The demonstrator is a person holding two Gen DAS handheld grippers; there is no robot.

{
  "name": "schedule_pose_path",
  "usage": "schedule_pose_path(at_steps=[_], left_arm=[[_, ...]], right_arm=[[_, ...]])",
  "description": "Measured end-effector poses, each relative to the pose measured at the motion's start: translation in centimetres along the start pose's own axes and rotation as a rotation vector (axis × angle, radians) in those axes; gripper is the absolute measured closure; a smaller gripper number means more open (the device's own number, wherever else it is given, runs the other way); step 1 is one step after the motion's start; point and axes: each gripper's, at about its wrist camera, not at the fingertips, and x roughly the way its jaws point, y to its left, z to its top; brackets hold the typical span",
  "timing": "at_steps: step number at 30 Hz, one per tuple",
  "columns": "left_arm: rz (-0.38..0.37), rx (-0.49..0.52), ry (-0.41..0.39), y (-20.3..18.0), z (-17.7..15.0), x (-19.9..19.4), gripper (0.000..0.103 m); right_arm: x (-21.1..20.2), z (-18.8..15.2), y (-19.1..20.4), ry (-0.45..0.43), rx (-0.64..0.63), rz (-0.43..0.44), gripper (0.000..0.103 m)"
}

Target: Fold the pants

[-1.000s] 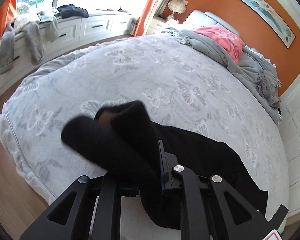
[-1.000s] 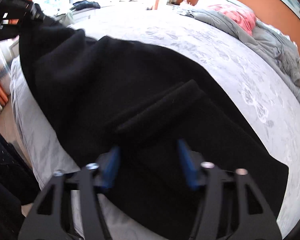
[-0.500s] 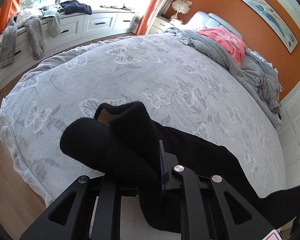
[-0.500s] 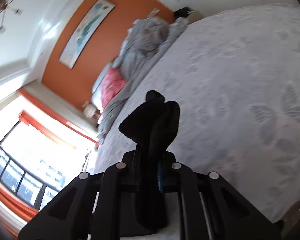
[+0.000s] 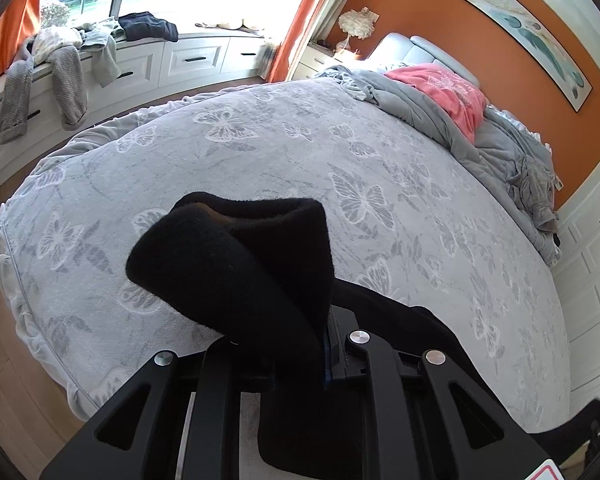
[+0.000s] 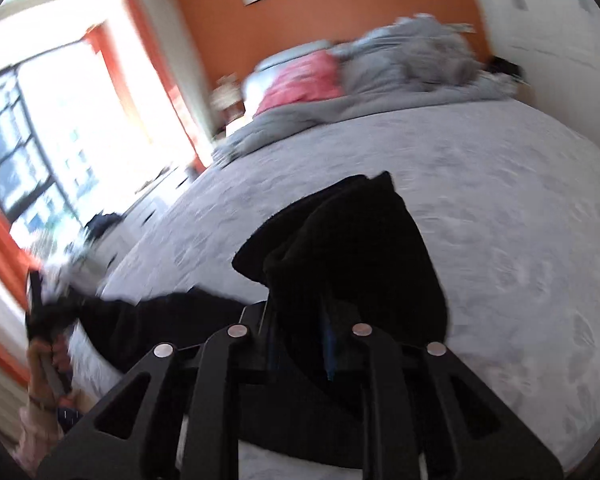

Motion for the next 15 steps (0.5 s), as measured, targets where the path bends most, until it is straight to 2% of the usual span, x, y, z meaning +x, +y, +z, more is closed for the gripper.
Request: schedule_pose_path(at_steps=[1,2,3,4,6,8,9,10,11,15], left_arm=[[-0.001,0.001,0.001,-0.1,0.0,0.0,0.090],[-0.005,0.002,0.002,-0.1,0.0,0.1,0.090],[-0.008,0.006,0.004,-0.2,0.0,0.1,0.089],[-0.009,0.008,0.005,-0.3,0.0,0.1,0.089],[-0.020,0.023,0.009,-0.5,0.0,0.0,0.089],[-0.024,0.041,0.011,-0.6,-0.2,-0.1,0.089],[-0.028,0.056,0.014,-0.7,-0.3,-0.1,0.089],[-0.029,0.071,0.014,-0.7,-0.4,-0.2,0.088],[-0.029,0.085,0.017,-0.7,-0.5,-0.2,0.088],[-0.041,0.122,0.036,-0.7,-0.7,-0.1,0.088]], right_arm=[[2.5,-1.1,3.7,0.063,-0.062,0.079,0.076],[5.2,-2.7,6.7,0.139,-0.104,0.150,0.060],[7.9,-4.6,9.2,0.227,-0.148,0.204,0.049],[10.3,-6.7,11.2,0.304,-0.199,0.195,0.045],[11.9,-8.8,12.5,0.340,-0.256,0.126,0.045],[10.1,-8.5,10.5,0.302,-0.159,0.134,0.043],[8.4,-7.9,8.2,0.266,-0.083,0.129,0.041],[6.9,-7.3,5.9,0.225,-0.008,0.101,0.032],[6.0,-6.4,2.8,0.195,0.047,0.056,0.027],[4.2,-5.9,-4.3,0.171,0.148,-0.150,0.027]])
